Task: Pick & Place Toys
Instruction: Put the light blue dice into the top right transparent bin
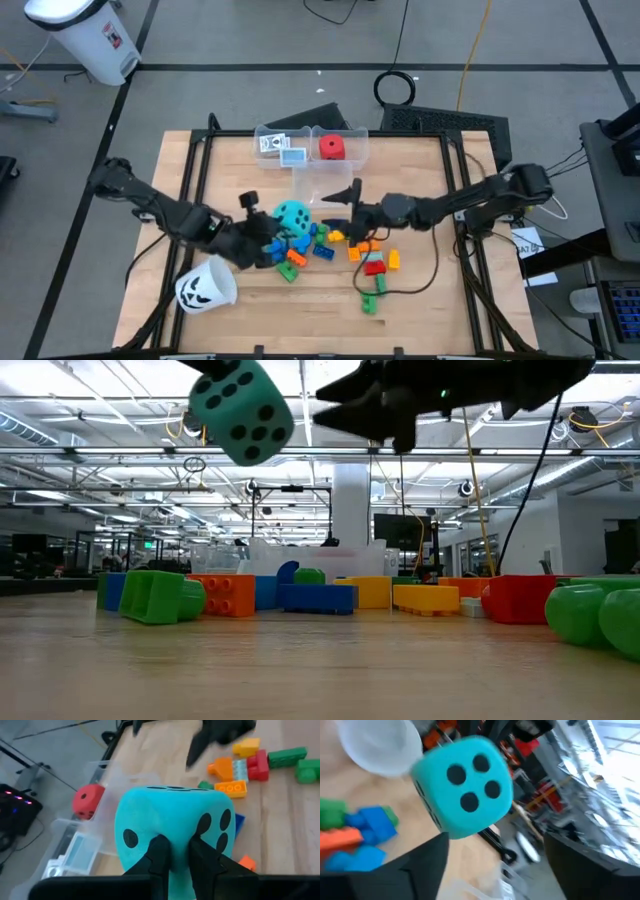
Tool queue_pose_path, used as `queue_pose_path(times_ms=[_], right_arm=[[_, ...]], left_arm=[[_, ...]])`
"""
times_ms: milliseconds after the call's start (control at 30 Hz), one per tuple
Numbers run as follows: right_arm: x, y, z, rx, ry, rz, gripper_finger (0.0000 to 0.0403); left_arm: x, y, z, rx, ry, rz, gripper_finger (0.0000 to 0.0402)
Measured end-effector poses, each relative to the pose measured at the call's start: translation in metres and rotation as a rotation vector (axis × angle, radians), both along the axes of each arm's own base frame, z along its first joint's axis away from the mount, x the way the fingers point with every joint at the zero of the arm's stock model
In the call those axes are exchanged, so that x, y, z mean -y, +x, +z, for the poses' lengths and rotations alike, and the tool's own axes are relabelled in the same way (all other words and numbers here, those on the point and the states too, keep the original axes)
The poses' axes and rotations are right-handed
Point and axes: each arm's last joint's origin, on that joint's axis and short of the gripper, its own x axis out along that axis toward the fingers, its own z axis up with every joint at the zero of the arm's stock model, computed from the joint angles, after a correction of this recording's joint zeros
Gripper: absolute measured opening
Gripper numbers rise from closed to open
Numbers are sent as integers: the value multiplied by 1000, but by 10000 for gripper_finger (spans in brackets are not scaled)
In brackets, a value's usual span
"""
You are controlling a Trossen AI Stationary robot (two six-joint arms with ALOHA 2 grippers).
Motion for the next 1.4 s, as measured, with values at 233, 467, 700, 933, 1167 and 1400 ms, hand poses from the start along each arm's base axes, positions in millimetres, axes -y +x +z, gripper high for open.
queue_pose_path(times_ms=[233,467,700,933,1167,1400], right_arm=[[-10,11,-14,72,-52,-38,334],[-5,17,-28,37,-63,-3,310],[-4,17,-22,99,-54,-8,257],[2,18,-19,136,-18,22,128],[3,18,-19,135,-10,44,62],[4,18,-19,128,35,7,44]], left_arm=[[-26,12,7,34,-66,13,43],[-41,21,13,79,-103,-31,34],[-52,26,16,100,-144,-50,21],[-53,29,20,148,-149,-84,10],[-53,30,21,176,-174,-31,26],[-54,29,27,209,-84,-28,83]])
